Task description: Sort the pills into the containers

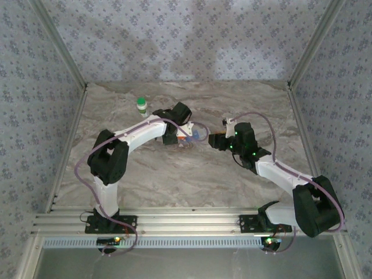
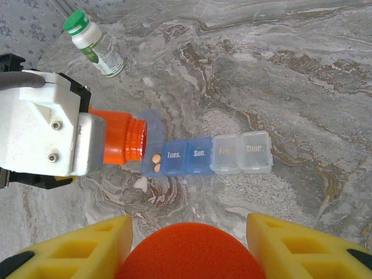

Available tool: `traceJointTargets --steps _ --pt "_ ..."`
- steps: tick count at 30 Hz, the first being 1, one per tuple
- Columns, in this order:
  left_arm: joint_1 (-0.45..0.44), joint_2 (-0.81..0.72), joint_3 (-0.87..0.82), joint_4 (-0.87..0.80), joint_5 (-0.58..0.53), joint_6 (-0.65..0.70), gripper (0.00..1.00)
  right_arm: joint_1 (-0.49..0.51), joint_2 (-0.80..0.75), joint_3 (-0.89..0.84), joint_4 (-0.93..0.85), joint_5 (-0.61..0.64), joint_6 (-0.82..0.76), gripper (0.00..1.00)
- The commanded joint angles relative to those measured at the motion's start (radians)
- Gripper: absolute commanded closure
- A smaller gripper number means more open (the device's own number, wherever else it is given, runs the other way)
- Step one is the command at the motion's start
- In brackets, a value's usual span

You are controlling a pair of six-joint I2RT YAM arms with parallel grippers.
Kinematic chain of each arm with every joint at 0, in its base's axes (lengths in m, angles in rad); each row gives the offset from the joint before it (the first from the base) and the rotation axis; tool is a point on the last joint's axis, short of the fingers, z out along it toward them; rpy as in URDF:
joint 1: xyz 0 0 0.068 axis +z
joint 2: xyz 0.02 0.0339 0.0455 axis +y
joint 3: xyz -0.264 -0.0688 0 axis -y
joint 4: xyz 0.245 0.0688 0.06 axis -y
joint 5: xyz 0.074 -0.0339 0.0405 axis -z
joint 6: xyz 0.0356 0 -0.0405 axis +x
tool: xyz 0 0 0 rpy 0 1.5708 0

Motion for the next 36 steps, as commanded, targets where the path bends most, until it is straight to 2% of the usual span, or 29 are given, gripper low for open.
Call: traceJointTargets --steps 1,7,11,25,36 --pt "0.005 0.014 -0.008 -0.022 0.005 -0.005 1.0 0.007 0.003 0.031 -0.026 -0.004 0.003 1.0" --pt "0.006 0.106 0.009 -0.033 -0.08 0.02 1.0 0.008 0.006 0.032 -0.026 -0.009 0.004 1.0" --pt "0.002 0.132 0.031 -0.049 -0.09 0.026 1.0 0.009 0.01 0.033 -0.026 -0.008 0.004 1.0" --pt "-0.002 0.0 0.031 -0.012 -0.087 0.041 1.0 0.012 0.027 0.037 -0.026 -0.01 0.002 1.0" --pt "-0.015 0.021 0.002 0.02 -0.151 0.117 1.0 0.014 0.022 0.038 -0.032 -0.01 0.001 1.0"
